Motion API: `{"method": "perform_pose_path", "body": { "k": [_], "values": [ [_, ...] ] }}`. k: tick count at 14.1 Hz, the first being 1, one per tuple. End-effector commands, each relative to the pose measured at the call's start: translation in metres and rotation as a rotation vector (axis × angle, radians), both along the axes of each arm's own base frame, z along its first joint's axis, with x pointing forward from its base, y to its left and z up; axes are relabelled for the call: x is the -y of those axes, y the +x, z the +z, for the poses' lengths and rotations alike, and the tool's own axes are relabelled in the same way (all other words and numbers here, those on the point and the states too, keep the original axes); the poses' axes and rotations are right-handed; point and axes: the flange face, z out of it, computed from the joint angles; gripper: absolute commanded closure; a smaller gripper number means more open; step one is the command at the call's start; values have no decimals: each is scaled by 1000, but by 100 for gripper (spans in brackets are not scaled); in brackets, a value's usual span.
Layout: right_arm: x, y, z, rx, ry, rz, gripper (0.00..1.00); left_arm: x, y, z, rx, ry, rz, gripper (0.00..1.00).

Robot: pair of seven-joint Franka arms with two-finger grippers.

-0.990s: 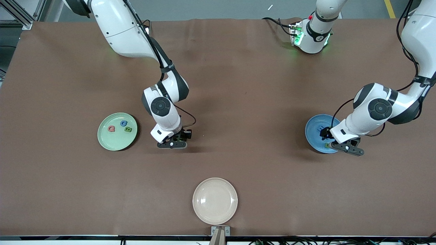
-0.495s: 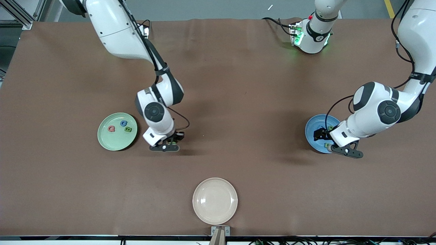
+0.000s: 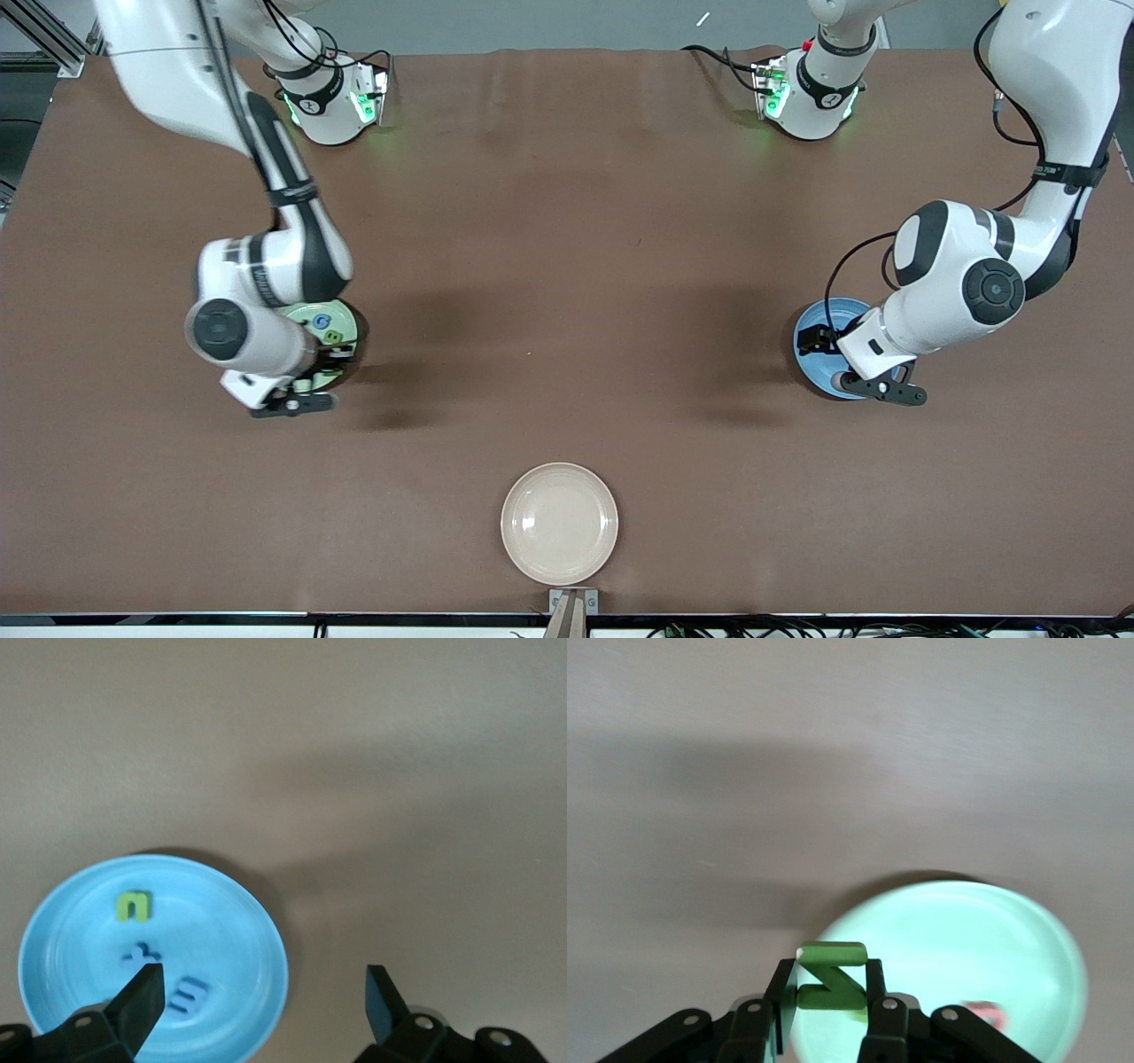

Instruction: Sort upper and lower case letters into plates

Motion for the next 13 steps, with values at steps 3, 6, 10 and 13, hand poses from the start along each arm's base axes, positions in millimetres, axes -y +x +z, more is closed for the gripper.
{"method": "perform_pose_path", "body": {
  "k": [3,6,10,13],
  "values": [
    [42,-38,-44,23,14,43,98,24,-8,30,-13,4,0,1],
    [56,-46,-56,12,14,29,98,21,-8,40,10,43,21,0],
    [57,-46,-57,15,16,26,96,-19,-8,88,72,33,13,0],
    [56,-45,-57,14,18,20,51,-62,-24,155,98,22,51,0]
  ]
}}
